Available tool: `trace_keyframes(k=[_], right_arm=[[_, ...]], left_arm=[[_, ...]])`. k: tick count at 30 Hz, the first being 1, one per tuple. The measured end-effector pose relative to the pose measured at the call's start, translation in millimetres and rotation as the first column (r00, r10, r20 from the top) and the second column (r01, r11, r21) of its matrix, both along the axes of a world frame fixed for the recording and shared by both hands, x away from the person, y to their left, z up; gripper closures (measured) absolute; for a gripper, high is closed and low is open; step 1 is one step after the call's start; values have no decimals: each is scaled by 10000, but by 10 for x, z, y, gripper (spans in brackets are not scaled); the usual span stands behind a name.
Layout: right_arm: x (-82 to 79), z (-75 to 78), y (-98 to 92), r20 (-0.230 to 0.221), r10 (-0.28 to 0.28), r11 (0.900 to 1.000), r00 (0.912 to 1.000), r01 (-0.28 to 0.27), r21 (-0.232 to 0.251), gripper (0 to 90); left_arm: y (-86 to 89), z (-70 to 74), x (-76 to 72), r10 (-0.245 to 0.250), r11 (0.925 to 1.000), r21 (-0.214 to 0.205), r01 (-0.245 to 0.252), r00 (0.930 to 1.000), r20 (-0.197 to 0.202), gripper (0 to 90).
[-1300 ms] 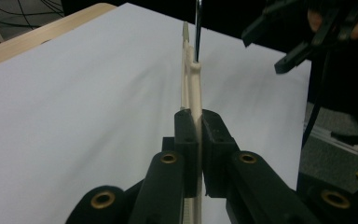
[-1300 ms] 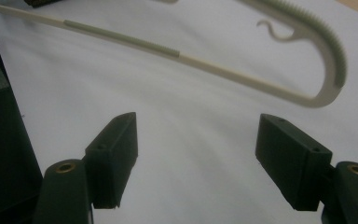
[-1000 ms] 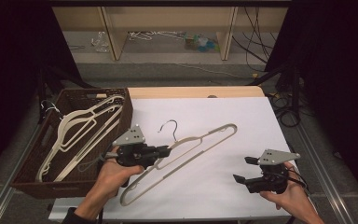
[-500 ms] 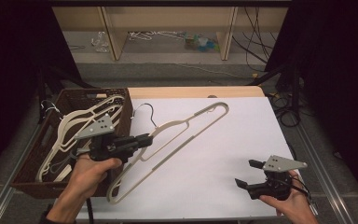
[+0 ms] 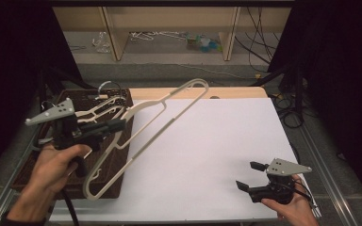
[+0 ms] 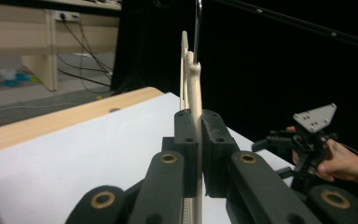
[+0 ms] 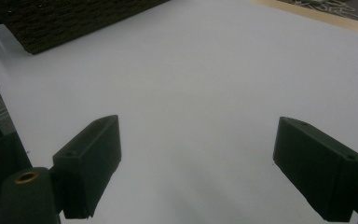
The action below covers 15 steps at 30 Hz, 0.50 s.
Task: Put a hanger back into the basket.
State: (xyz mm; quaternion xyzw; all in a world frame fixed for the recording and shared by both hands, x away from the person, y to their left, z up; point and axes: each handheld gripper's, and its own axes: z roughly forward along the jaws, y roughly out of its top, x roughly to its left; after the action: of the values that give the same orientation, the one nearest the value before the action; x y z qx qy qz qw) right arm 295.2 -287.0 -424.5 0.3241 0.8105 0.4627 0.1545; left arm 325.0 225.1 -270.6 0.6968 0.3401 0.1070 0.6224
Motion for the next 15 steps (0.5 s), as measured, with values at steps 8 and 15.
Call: trace_keyframes(k=[8,15], right_arm=[[-5,-6,8,-67,76,9999,9999,-75,142,161],[0,-18,24,-183,262,9996,9995,-260,97,161]], left_arm=[[446,162,99,1350,9905,217,-1356,9905,241,860],[842,111,285,2526,9631,889,-2542,9671,284,860]])
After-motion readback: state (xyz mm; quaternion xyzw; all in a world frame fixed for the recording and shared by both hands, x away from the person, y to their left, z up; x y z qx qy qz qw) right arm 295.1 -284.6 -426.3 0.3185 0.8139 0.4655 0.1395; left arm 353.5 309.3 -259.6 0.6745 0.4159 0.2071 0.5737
